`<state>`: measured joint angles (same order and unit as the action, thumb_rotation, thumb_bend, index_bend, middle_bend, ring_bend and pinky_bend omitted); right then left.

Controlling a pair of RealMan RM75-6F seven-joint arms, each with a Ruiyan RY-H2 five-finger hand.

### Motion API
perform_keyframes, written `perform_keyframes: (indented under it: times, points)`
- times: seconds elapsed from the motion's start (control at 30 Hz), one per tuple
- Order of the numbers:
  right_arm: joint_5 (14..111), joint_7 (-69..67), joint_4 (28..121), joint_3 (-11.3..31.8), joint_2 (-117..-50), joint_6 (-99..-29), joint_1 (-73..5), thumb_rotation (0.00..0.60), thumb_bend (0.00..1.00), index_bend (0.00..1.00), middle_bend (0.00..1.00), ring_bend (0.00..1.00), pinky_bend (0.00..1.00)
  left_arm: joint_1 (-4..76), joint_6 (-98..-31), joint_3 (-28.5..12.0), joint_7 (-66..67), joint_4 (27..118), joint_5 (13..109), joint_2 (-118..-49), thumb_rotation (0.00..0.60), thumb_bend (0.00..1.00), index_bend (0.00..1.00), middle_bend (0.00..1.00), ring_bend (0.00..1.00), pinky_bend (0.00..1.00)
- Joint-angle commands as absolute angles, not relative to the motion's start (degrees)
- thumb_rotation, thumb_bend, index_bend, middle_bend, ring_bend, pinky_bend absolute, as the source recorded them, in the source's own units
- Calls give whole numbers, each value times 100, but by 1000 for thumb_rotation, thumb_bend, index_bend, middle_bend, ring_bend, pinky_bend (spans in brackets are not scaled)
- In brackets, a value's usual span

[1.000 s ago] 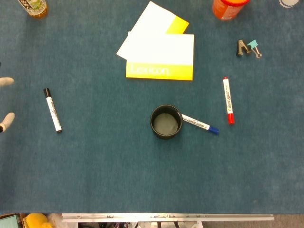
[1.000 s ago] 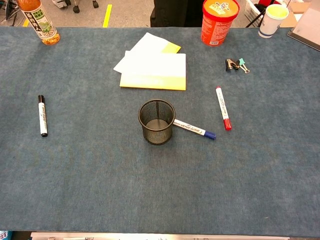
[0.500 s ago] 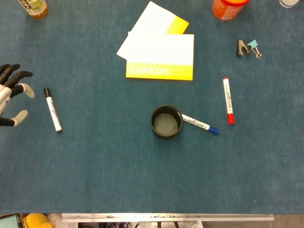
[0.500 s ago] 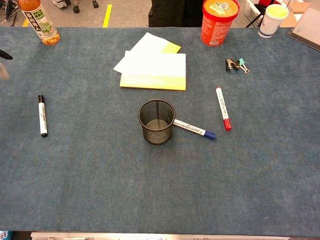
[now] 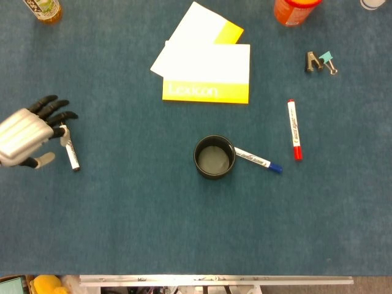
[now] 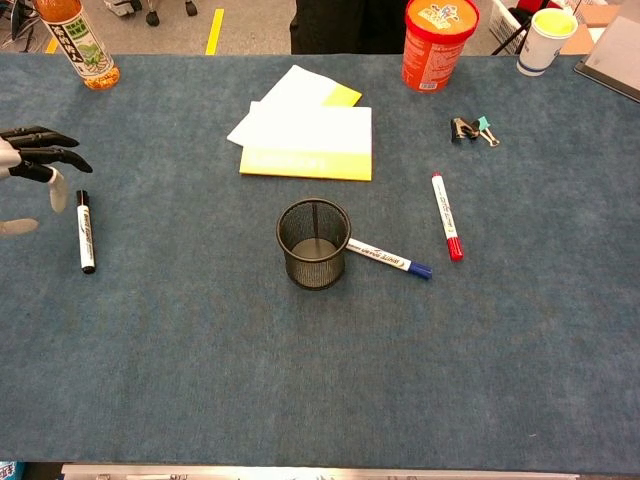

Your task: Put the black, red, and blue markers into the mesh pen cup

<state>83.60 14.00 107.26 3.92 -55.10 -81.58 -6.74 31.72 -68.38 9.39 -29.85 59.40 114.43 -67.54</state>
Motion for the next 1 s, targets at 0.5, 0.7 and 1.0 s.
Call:
perform_keyframes:
  times: [0.5, 0.7, 1.0]
  points:
    - [8311, 1506, 10817, 370, -5502, -8137, -669, 600, 173, 238, 163, 44, 36, 3614, -7213, 1519, -2503, 4803, 11979, -7648, 600, 308, 443, 141, 0, 15]
    - [8264, 1545, 10836, 373, -5498, -8154, -653, 600, 173, 238, 163, 44, 36, 3633, -7199, 1671, -2459, 4496, 11934, -7847, 600, 308, 444, 141, 0, 15]
    - [8225, 1664, 10888, 388, -5534, -8123, -686, 600, 173, 238, 163, 44, 36, 3594, -7256, 1878, -2682, 3934, 11821, -8110, 600, 308, 444, 141, 0, 15]
